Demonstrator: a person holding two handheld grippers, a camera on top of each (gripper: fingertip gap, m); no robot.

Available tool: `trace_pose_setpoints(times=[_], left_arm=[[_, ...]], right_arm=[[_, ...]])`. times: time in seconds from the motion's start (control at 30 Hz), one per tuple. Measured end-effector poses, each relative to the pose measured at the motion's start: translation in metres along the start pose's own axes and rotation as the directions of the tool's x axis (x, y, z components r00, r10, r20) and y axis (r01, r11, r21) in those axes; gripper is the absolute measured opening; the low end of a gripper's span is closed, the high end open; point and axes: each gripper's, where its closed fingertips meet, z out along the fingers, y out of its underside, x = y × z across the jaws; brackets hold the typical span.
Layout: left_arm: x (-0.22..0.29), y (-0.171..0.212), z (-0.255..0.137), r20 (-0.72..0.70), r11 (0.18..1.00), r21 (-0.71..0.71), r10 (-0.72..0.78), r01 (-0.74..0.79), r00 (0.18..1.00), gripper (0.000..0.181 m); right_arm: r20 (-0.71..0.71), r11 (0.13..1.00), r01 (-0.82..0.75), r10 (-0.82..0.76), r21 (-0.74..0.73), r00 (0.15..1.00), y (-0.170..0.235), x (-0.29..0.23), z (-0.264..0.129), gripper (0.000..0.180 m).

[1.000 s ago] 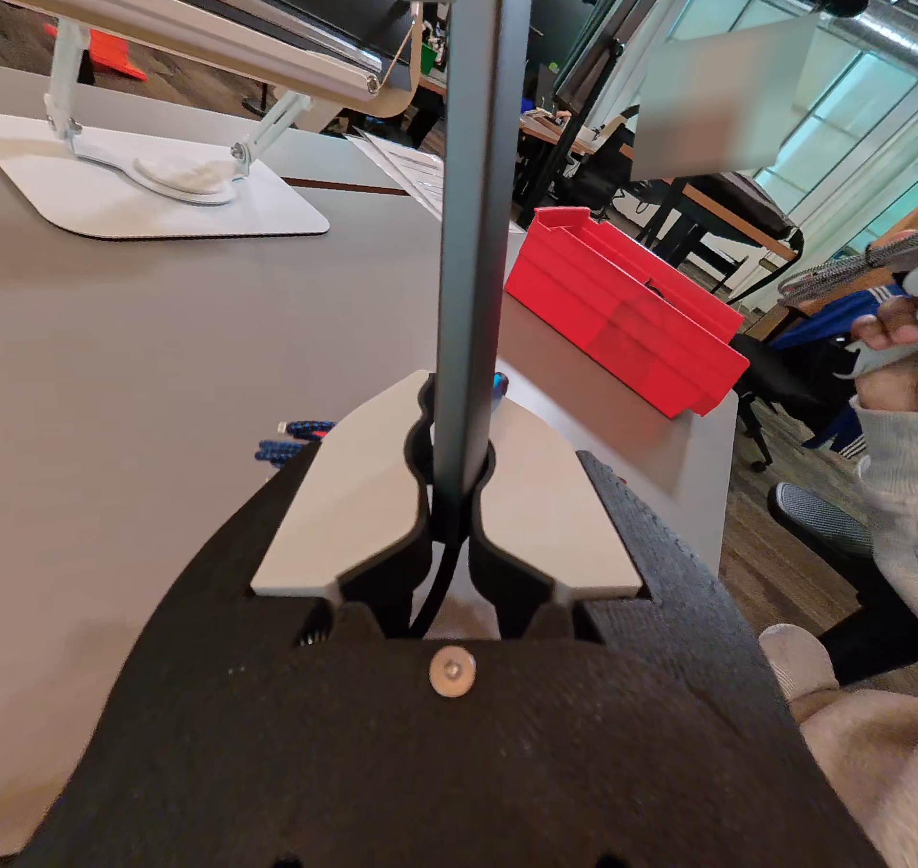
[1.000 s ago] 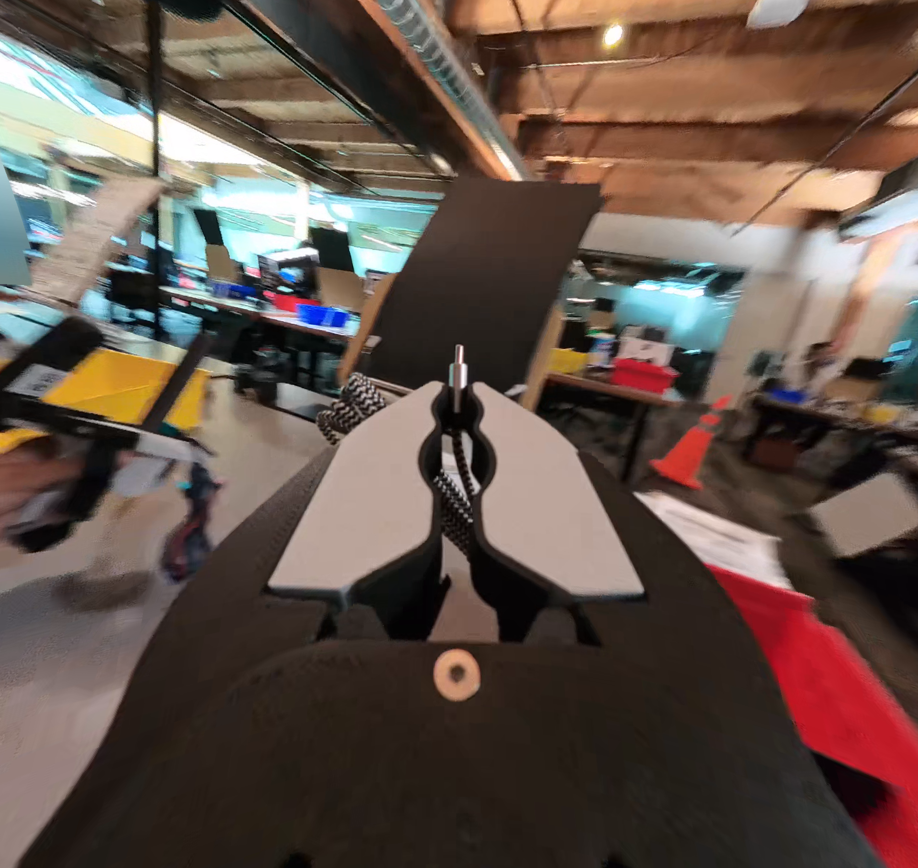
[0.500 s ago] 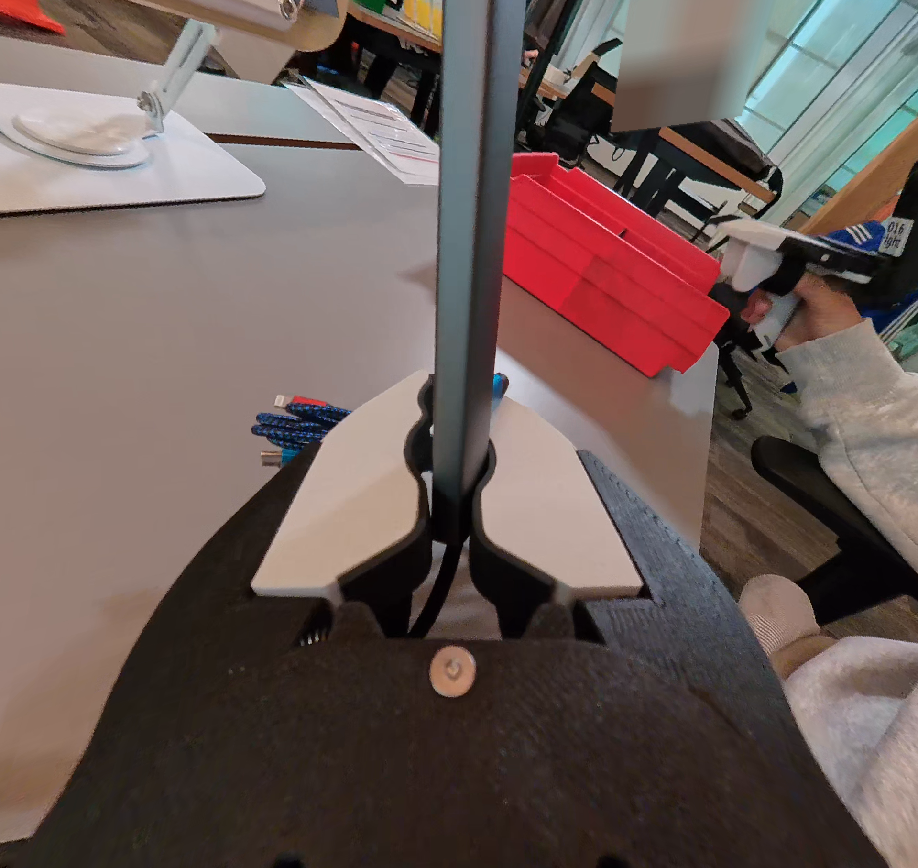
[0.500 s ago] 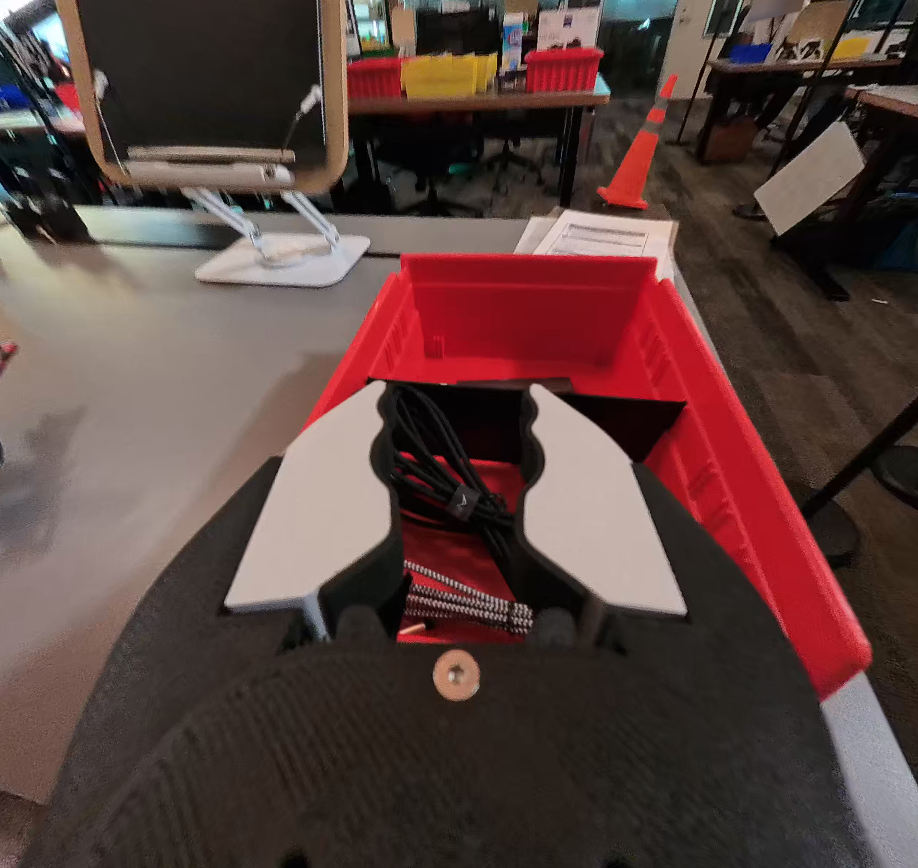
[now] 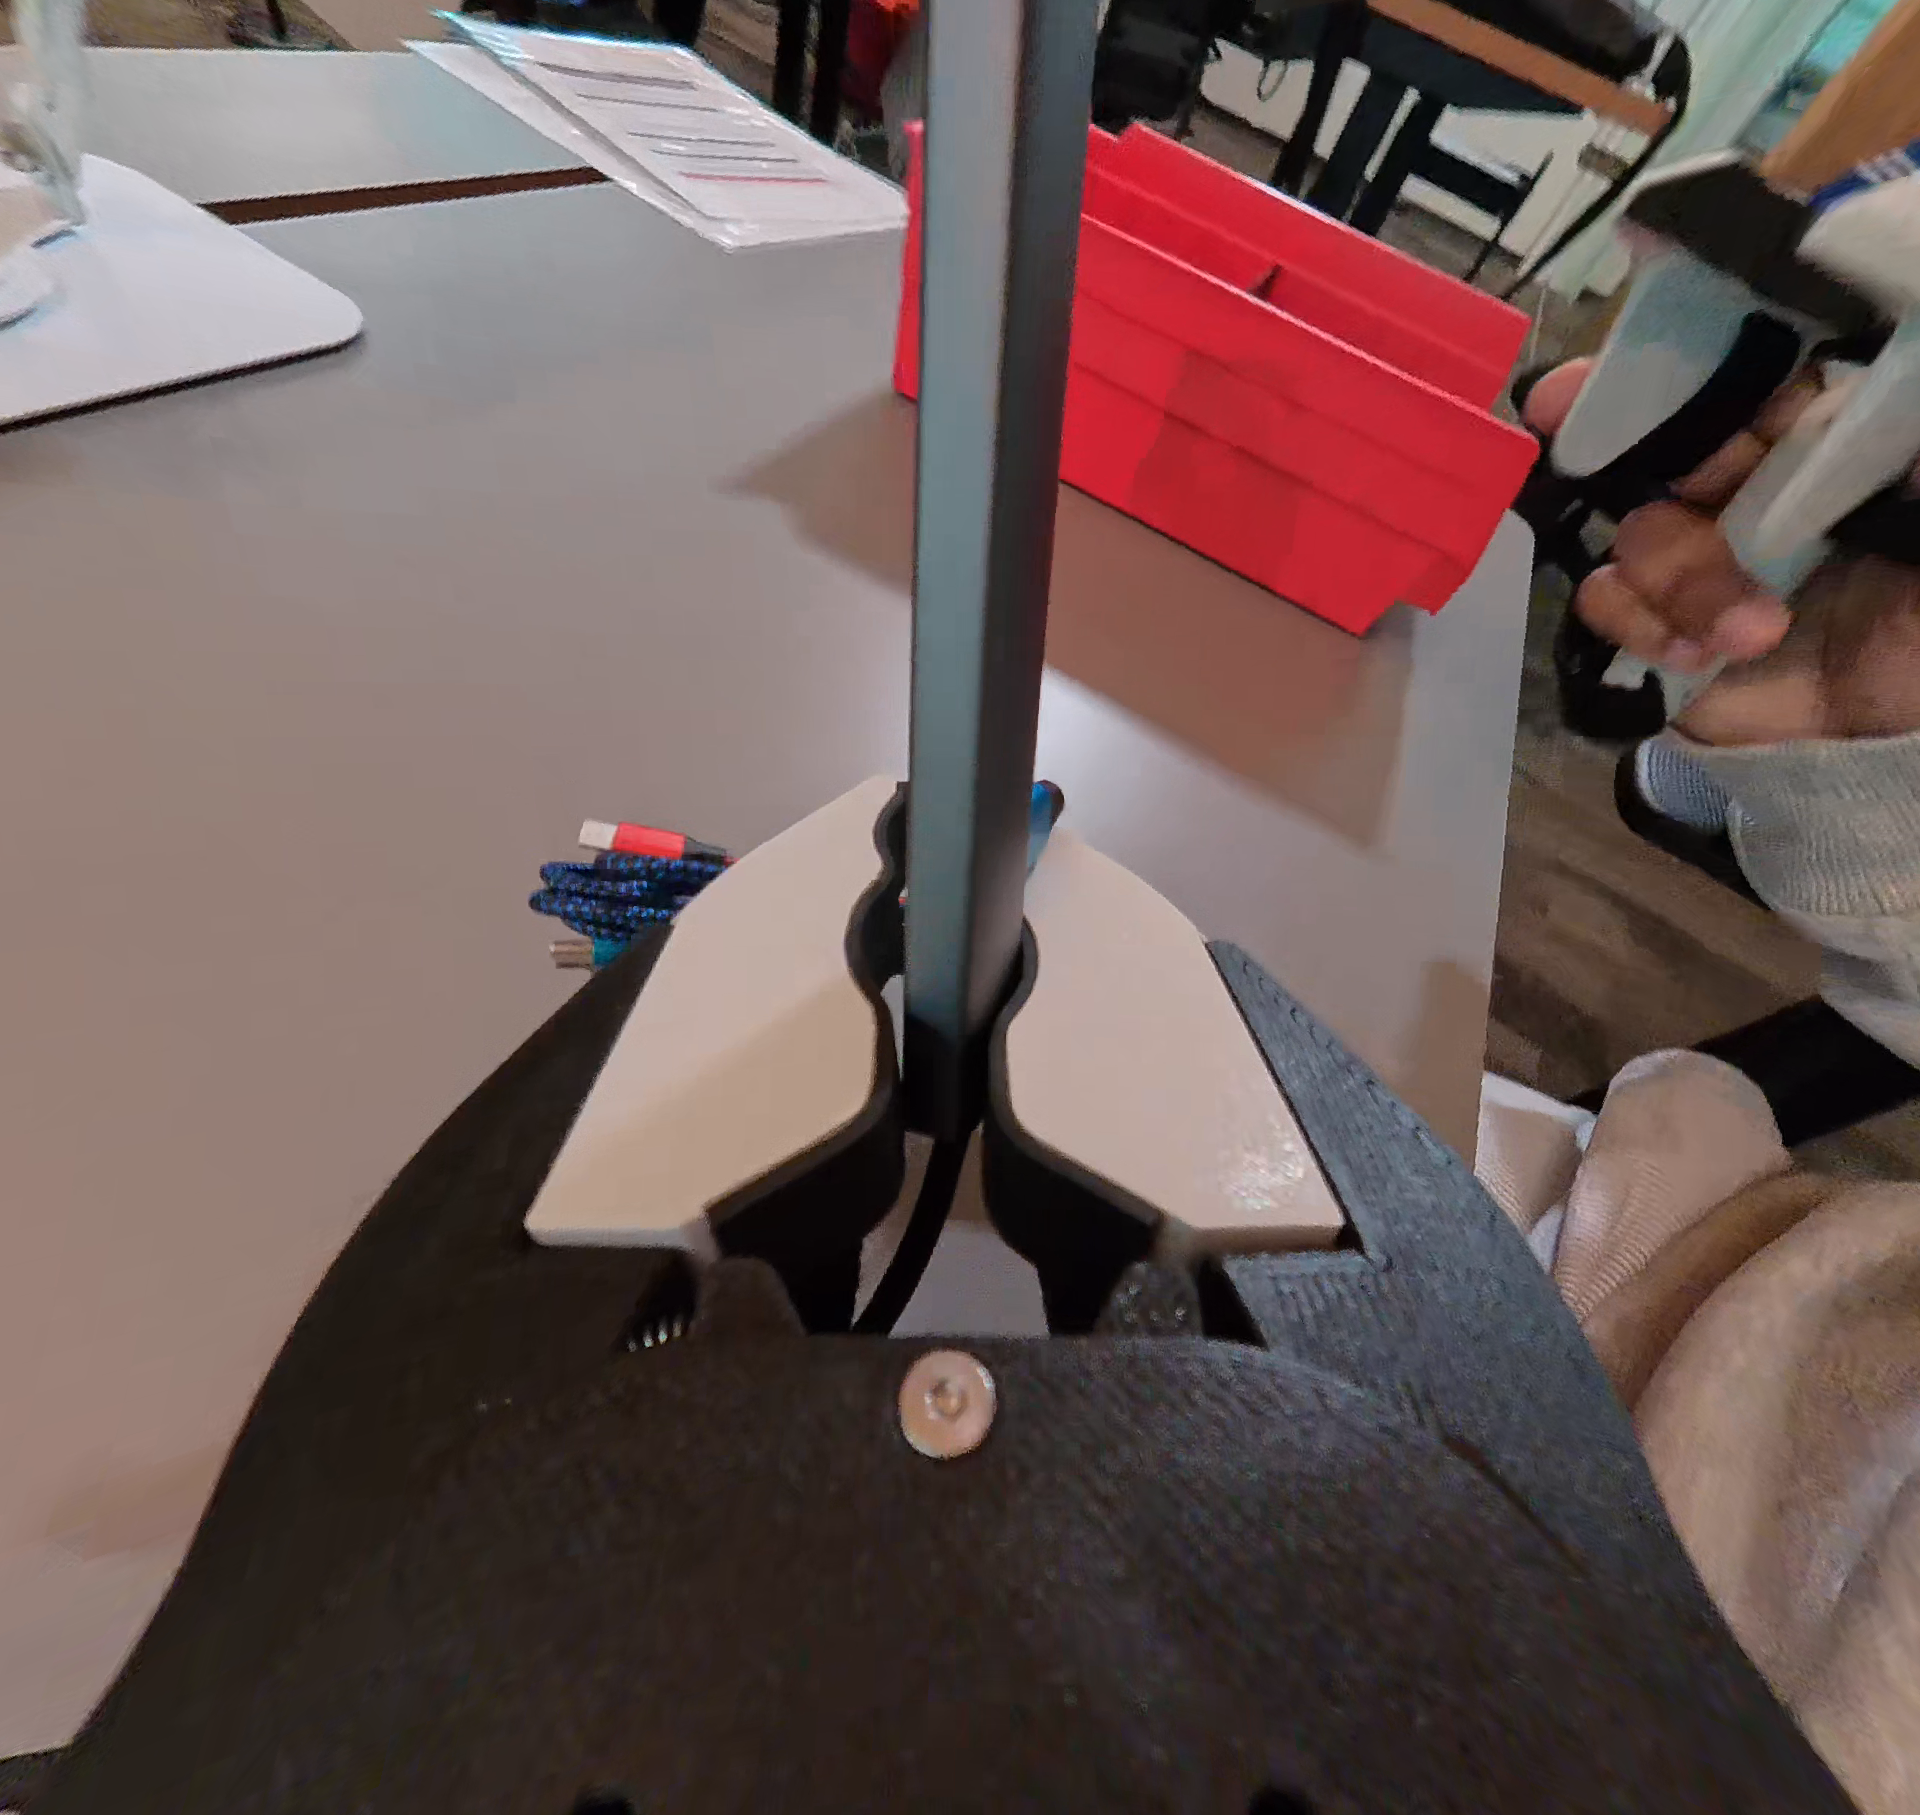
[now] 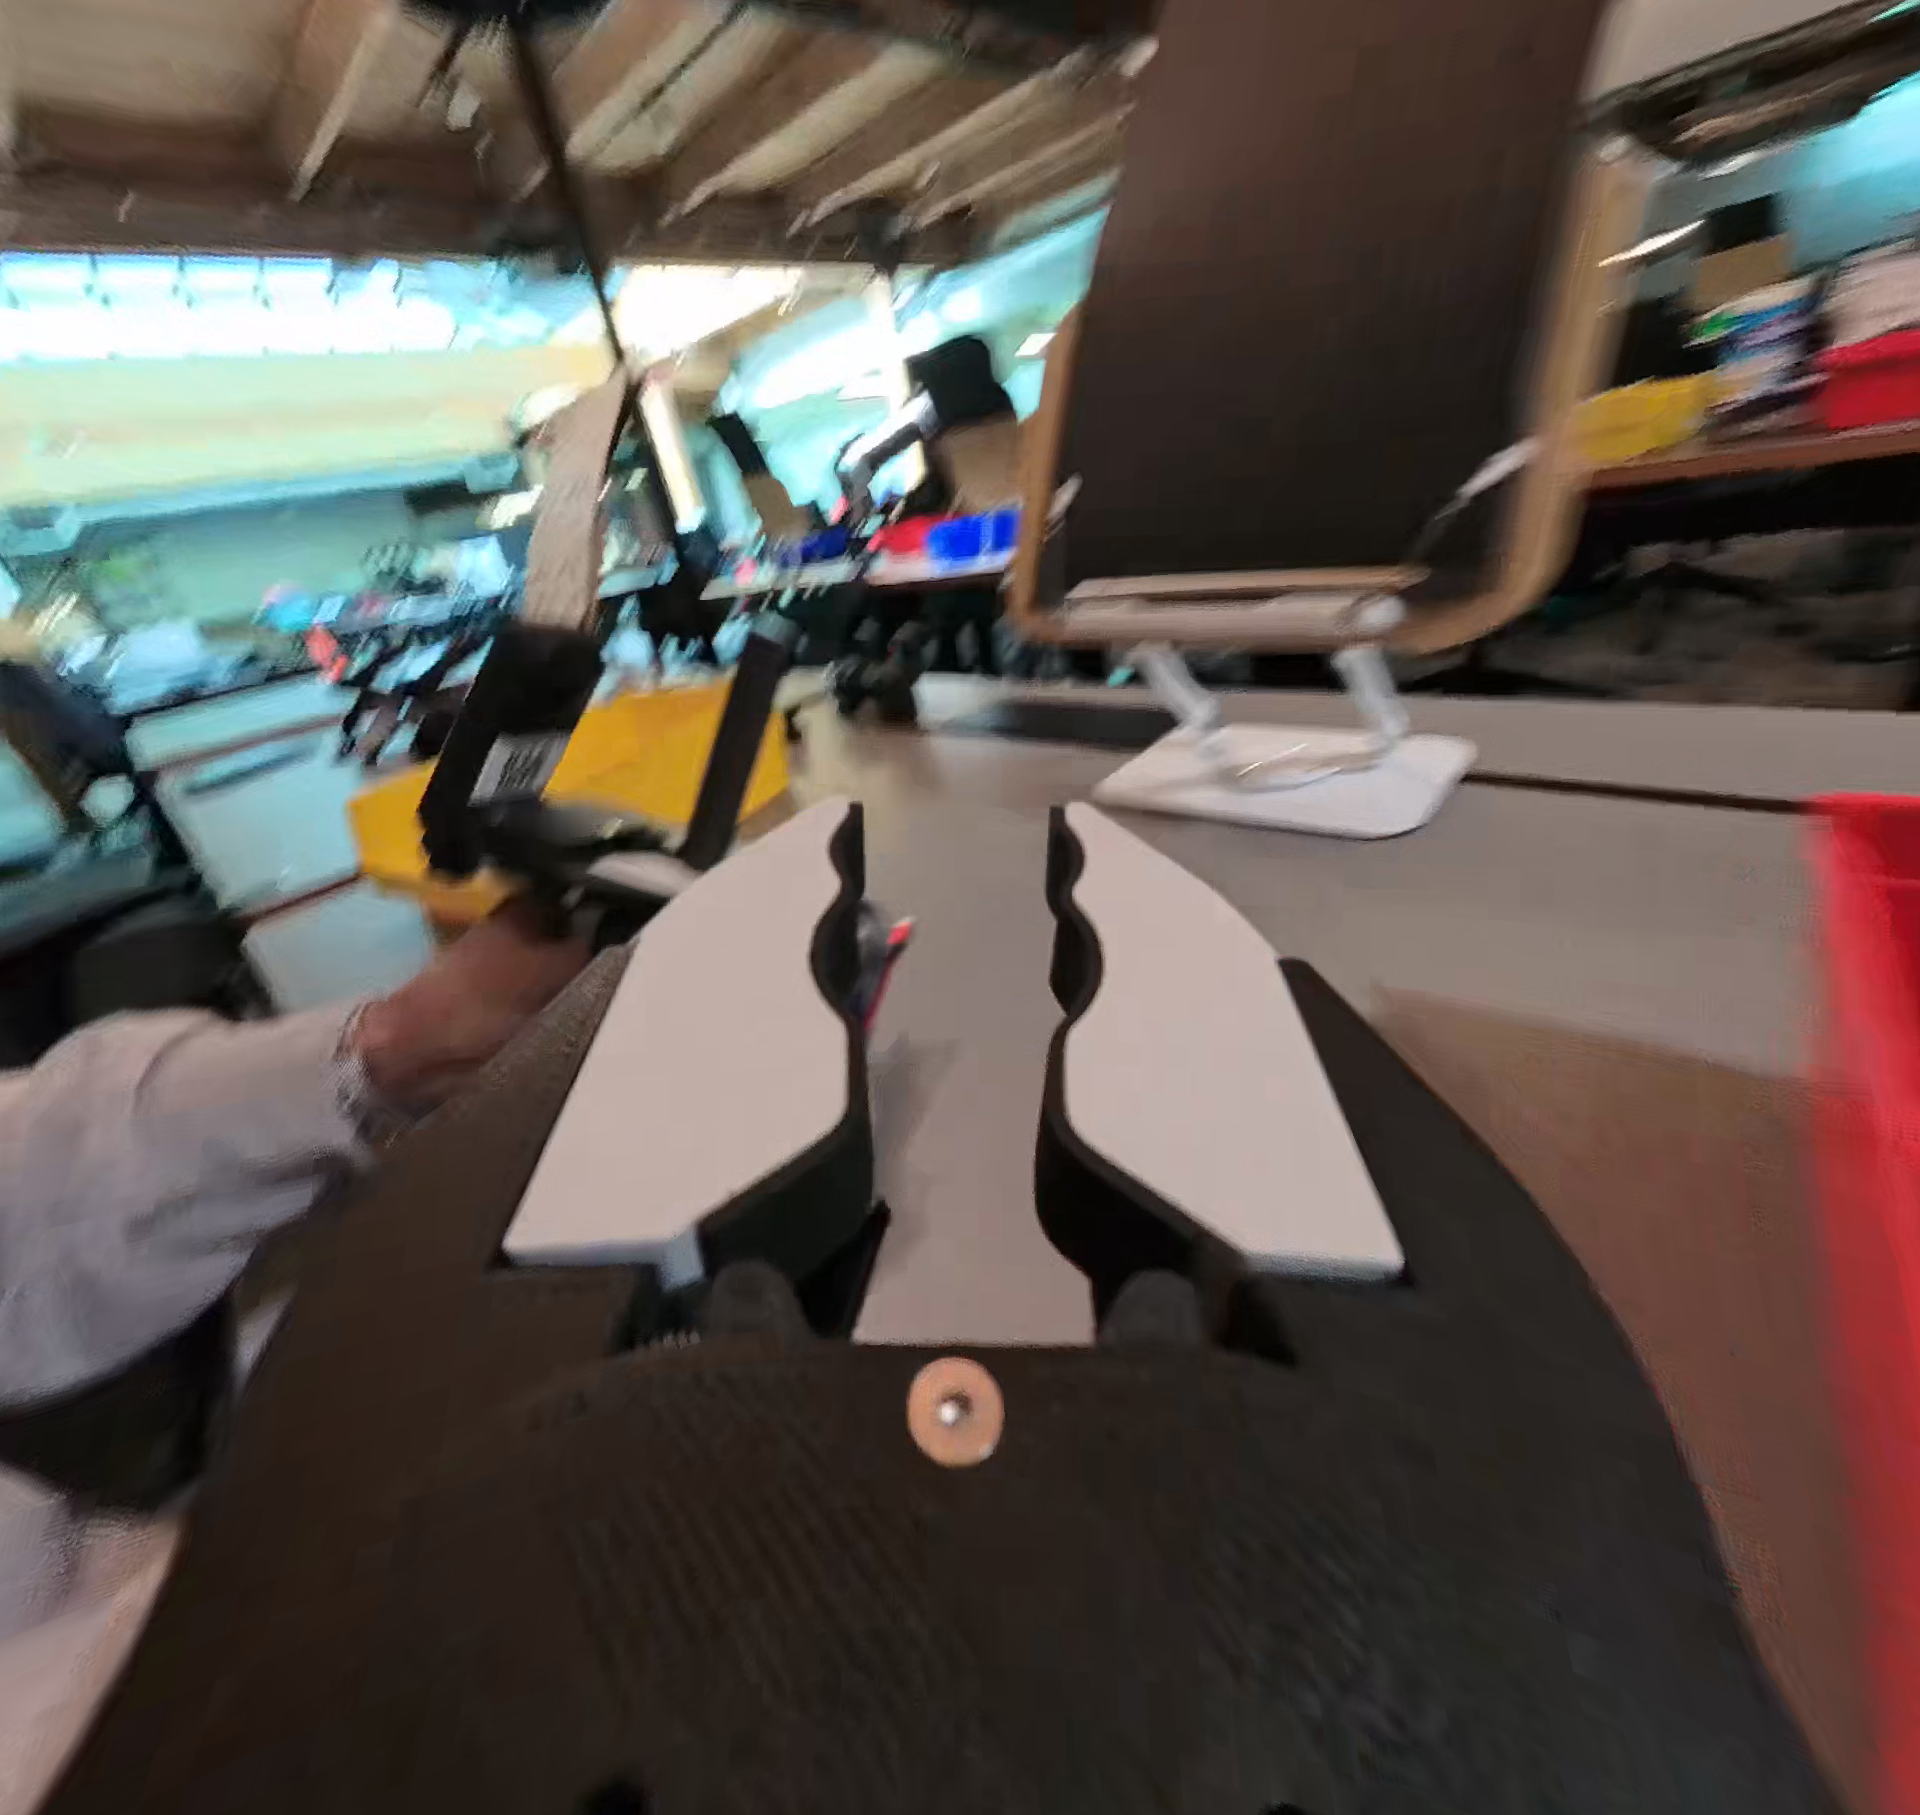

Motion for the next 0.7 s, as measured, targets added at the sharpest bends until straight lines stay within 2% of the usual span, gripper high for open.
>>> trace_pose_setpoints(times=[0.1, 0.17, 0.27, 0.3, 0.4, 0.57, 0.67, 0.7], left_arm=[[0.026, 0.007, 0.011, -0.083, 0.998, -0.035, 0.055, -0.059, 0.995, 0.012], [0.047, 0.013, 0.018, -0.169, 0.994, -0.058, 0.087, -0.098, 0.982, 0.012], [0.075, 0.024, 0.026, -0.278, 0.983, -0.088, 0.133, -0.163, 0.951, 0.012], [0.084, 0.027, 0.028, -0.314, 0.979, -0.09, 0.146, -0.182, 0.938, 0.012], [0.098, 0.036, 0.032, -0.363, 0.964, -0.102, 0.193, -0.245, 0.912, 0.015], [0.101, 0.036, 0.035, -0.359, 0.963, -0.09, 0.207, -0.254, 0.91, 0.023], [0.093, 0.025, 0.035, -0.298, 0.974, -0.041, 0.199, -0.221, 0.933, 0.043], [0.088, 0.02, 0.034, -0.273, 0.977, -0.021, 0.197, -0.211, 0.942, 0.045]], right_arm=[[0.132, 0.977, 0.088, -0.063, -0.194, 0.989, 0.058, -0.053, 0.033, 0.035], [0.157, 0.944, 0.174, -0.134, -0.281, 0.978, 0.086, -0.066, 0.044, 0.039], [0.192, 0.91, 0.277, -0.225, -0.31, 0.955, 0.101, -0.073, 0.047, 0.036], [0.21, 0.907, 0.278, -0.218, -0.317, 0.953, 0.105, -0.075, 0.047, 0.03], [0.267, 0.914, 0.198, -0.104, -0.353, 0.958, 0.114, -0.081, 0.042, 0.01], [0.279, 0.898, -0.043, 0.182, -0.438, 0.943, 0.117, -0.079, 0.036, 0.007], [0.211, 0.896, -0.126, 0.234, -0.426, 0.949, 0.112, -0.066, 0.037, 0.007], [0.189, 0.897, -0.143, 0.24, -0.418, 0.952, 0.11, -0.061, 0.037, 0.007]])
